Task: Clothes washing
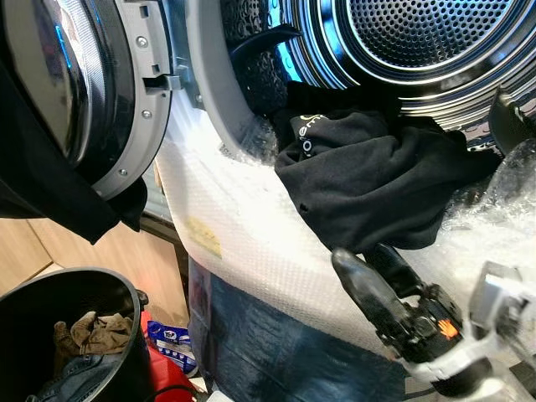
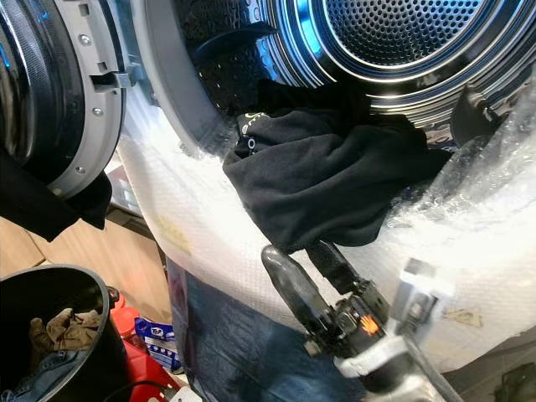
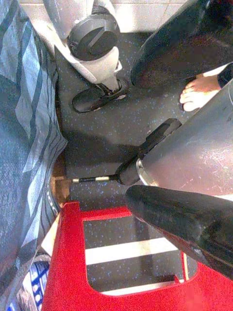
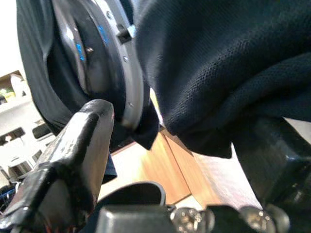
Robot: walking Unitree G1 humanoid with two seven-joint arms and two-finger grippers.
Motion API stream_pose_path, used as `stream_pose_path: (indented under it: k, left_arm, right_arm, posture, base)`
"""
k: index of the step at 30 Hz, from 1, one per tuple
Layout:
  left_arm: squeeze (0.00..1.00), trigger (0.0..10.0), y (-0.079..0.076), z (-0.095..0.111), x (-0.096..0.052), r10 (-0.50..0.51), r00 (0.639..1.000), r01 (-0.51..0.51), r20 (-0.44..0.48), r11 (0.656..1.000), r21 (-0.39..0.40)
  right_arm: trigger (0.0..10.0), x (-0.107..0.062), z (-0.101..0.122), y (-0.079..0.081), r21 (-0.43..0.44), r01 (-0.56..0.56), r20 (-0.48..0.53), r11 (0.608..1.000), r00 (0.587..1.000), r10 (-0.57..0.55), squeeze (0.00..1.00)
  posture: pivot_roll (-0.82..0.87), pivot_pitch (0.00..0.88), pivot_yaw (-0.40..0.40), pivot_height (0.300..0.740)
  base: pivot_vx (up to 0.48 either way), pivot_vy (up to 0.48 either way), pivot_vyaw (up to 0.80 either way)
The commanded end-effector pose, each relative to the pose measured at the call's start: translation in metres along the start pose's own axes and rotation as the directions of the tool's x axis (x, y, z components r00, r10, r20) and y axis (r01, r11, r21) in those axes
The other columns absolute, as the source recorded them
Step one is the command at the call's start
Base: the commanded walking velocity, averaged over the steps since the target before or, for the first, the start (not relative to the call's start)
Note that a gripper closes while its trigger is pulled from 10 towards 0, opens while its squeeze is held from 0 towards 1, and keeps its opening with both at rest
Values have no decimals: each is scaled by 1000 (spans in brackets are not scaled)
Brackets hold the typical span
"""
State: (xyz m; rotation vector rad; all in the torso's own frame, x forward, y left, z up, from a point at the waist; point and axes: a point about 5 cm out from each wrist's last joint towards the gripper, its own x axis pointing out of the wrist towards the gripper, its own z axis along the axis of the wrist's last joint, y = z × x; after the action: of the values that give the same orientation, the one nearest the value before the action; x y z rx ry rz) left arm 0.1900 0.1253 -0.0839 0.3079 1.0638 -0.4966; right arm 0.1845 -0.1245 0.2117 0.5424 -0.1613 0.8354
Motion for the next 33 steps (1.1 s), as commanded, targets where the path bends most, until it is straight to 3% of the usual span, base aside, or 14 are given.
stream_pose_path:
  k: [1, 6, 7, 8, 33]
  left_arm:
    - [0, 10000, -1, 0, 0, 1, 1000, -1, -12, 1000, 20]
    - [0, 10000, -2, 1, 1, 2, 1000, -2, -8, 1000, 17]
    - [0, 10000, -2, 1, 1, 2, 1000, -2, -7, 1000, 16]
    - [0, 10000, -2, 2, 1, 2, 1000, -2, -6, 1000, 16]
    - [0, 10000, -1, 0, 0, 0, 1000, 1, -11, 1000, 26]
  right_arm:
    - [10000, 4, 2, 0, 3, -2, 10, 1000, 1000, 2, 0]
    - [10000, 16, 10, 3, 17, -39, 73, 999, 997, 38, 0]
    - [3647, 18, 13, 5, 24, -55, 96, 998, 994, 52, 0]
    - [0, 20, 15, 7, 23, -70, 109, 997, 992, 67, 0]
    - [0, 22, 17, 11, 29, -75, 118, 997, 990, 72, 0]
  posture:
    - [-158, 20, -40, 740]
    - [-155, 16, -44, 740]
    - [-152, 15, -44, 740]
    - [-152, 16, -45, 740]
    - [-160, 7, -35, 740]
  base:
    - [0, 0, 0]
    - [0, 0, 0]
    - [0, 0, 0]
    - [0, 0, 0]
    - [0, 0, 0]
